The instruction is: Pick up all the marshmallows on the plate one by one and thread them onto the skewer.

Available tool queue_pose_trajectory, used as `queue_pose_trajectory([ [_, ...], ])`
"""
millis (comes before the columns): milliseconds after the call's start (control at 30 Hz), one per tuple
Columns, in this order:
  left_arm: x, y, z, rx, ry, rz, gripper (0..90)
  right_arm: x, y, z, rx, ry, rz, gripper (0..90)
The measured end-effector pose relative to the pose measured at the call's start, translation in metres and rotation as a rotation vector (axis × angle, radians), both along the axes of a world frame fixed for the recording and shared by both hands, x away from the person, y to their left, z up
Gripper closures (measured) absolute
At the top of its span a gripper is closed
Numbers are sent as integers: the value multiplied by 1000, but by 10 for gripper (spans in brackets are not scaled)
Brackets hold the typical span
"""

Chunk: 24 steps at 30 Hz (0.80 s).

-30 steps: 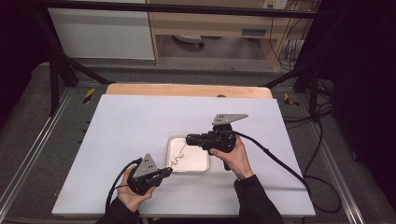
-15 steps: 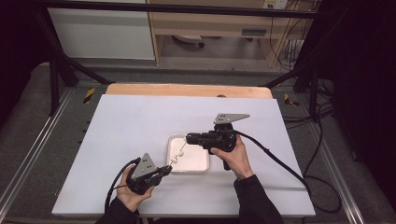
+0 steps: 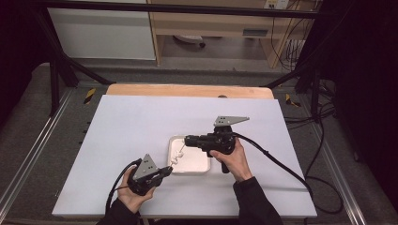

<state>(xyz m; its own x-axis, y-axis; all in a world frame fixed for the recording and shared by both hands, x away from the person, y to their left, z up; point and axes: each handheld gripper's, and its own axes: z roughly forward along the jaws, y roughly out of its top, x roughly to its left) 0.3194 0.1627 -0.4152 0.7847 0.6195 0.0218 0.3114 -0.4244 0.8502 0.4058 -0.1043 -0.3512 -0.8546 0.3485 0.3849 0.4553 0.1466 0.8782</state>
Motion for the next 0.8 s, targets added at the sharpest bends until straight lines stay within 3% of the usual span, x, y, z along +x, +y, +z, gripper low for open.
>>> queue_pose_trajectory([
  [233,-2,-1,-1,-3,-10,-8,890,-3,4,-3,35,6,26,818],
  [367,-1,0,-1,3,-2,-1,890,-5,3,-5,3,-4,18,819],
  [800,-2,-2,0,16,10,12,892,-8,6,-8,1,-6,48,827],
])
